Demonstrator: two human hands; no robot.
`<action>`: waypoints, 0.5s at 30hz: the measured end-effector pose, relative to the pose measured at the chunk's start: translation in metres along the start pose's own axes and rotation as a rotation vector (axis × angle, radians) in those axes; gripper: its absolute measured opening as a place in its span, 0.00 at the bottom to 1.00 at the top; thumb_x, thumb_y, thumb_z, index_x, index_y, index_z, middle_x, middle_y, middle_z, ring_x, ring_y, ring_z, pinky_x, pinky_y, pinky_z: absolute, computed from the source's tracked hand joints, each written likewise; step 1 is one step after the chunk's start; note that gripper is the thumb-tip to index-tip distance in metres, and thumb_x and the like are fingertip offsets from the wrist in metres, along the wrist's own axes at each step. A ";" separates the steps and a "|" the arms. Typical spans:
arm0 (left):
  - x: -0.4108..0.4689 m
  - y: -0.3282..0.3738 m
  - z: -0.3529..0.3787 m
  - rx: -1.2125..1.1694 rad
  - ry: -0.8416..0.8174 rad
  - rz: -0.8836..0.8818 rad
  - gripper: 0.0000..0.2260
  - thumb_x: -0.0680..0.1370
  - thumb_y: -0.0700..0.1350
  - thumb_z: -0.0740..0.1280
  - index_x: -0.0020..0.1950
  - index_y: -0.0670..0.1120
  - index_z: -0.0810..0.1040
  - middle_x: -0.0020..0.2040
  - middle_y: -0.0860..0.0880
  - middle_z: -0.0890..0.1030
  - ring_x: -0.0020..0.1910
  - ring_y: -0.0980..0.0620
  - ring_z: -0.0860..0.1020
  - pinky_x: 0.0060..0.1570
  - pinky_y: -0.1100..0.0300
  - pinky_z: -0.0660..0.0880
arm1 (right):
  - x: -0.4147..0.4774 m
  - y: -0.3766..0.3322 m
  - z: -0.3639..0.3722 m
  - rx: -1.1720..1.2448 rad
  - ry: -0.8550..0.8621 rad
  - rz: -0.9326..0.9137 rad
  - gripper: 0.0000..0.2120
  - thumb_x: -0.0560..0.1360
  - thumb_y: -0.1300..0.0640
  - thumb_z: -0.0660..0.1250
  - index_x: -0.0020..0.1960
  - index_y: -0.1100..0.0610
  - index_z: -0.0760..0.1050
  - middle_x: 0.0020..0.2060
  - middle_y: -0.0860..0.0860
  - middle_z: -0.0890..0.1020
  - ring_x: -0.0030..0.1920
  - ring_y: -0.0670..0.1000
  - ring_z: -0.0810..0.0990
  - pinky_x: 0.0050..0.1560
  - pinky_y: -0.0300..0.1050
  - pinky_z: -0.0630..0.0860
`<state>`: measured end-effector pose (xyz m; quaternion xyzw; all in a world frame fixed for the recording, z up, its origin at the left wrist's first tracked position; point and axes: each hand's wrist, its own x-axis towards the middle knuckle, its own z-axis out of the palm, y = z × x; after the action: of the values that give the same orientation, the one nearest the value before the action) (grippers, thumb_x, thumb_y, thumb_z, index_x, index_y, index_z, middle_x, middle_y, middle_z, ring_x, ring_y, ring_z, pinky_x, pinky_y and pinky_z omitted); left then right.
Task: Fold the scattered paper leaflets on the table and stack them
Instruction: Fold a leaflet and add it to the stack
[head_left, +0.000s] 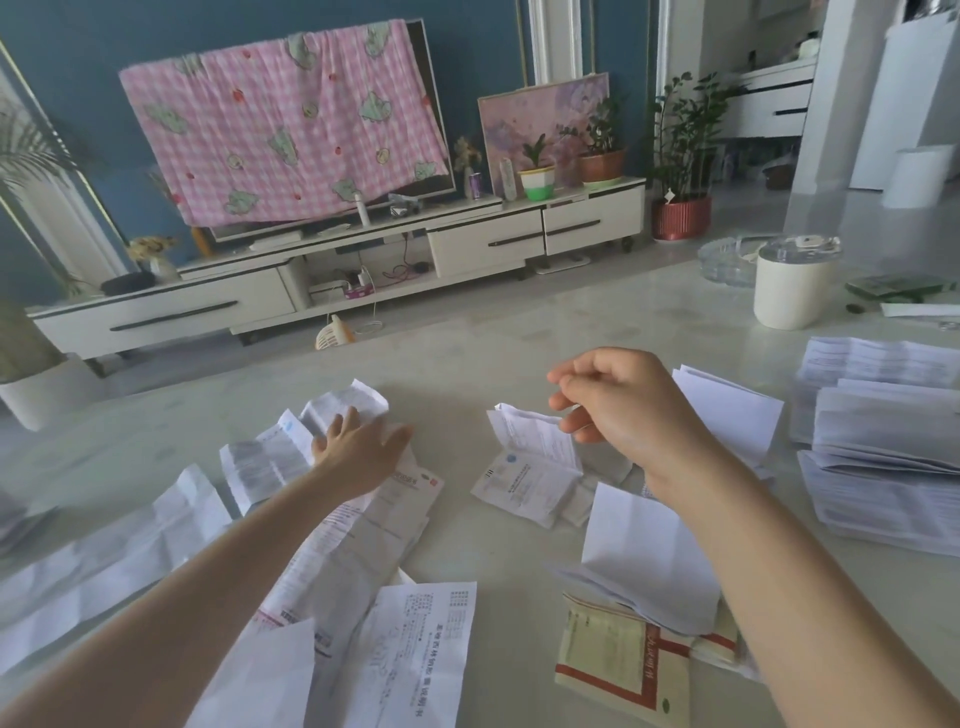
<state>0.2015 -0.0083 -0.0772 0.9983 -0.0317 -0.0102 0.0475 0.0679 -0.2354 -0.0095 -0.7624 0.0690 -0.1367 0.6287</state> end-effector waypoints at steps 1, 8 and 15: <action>0.003 -0.001 0.000 -0.043 0.051 -0.014 0.24 0.80 0.59 0.50 0.69 0.46 0.67 0.69 0.41 0.66 0.70 0.41 0.61 0.68 0.44 0.60 | 0.000 0.000 0.000 0.001 0.001 -0.001 0.09 0.76 0.66 0.58 0.47 0.59 0.77 0.35 0.51 0.80 0.32 0.50 0.76 0.33 0.37 0.73; -0.015 0.006 -0.041 -0.689 0.825 0.112 0.19 0.82 0.40 0.55 0.72 0.38 0.62 0.72 0.41 0.66 0.71 0.45 0.64 0.69 0.58 0.60 | 0.003 0.000 0.005 -0.005 -0.016 -0.003 0.09 0.76 0.65 0.58 0.47 0.59 0.78 0.35 0.50 0.80 0.32 0.49 0.76 0.31 0.35 0.73; -0.067 0.026 -0.126 -1.225 1.023 0.083 0.17 0.76 0.33 0.62 0.64 0.45 0.74 0.58 0.54 0.76 0.56 0.58 0.75 0.57 0.70 0.72 | -0.002 -0.005 0.011 0.099 0.014 -0.123 0.08 0.75 0.61 0.65 0.53 0.54 0.76 0.40 0.48 0.81 0.38 0.44 0.78 0.41 0.35 0.75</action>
<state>0.1364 -0.0183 0.0521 0.6737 -0.0321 0.4354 0.5963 0.0691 -0.2239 -0.0065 -0.7321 0.0196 -0.1835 0.6557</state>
